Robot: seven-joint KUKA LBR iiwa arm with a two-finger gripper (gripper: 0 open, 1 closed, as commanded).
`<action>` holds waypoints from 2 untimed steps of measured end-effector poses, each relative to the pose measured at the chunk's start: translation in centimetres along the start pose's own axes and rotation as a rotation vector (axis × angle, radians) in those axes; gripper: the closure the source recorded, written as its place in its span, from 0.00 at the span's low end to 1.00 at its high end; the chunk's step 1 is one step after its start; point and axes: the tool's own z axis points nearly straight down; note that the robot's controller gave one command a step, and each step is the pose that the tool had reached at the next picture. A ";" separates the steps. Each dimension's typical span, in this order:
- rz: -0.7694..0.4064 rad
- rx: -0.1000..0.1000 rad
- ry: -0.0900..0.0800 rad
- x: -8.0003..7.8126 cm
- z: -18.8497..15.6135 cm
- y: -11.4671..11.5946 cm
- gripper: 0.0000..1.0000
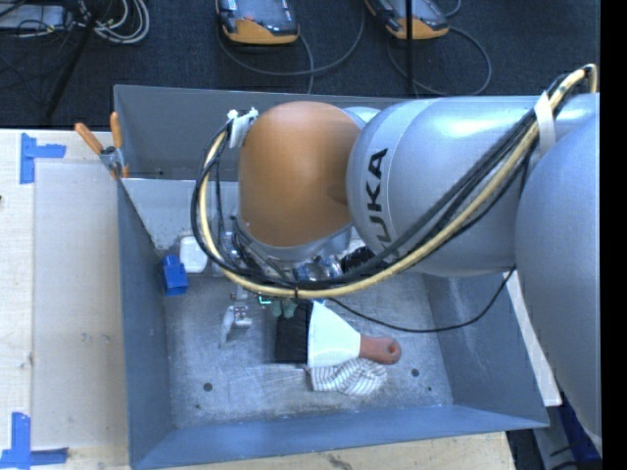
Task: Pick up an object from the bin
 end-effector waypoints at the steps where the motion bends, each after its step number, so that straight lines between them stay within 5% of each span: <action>1: 0.006 -0.002 -0.007 -0.2 -0.4 -0.2 1.00; 2: 0.007 -0.001 -0.007 -0.2 -0.4 -0.2 1.00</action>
Offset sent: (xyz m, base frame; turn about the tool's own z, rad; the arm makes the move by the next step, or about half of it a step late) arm 0.0000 0.0000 0.0000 0.0000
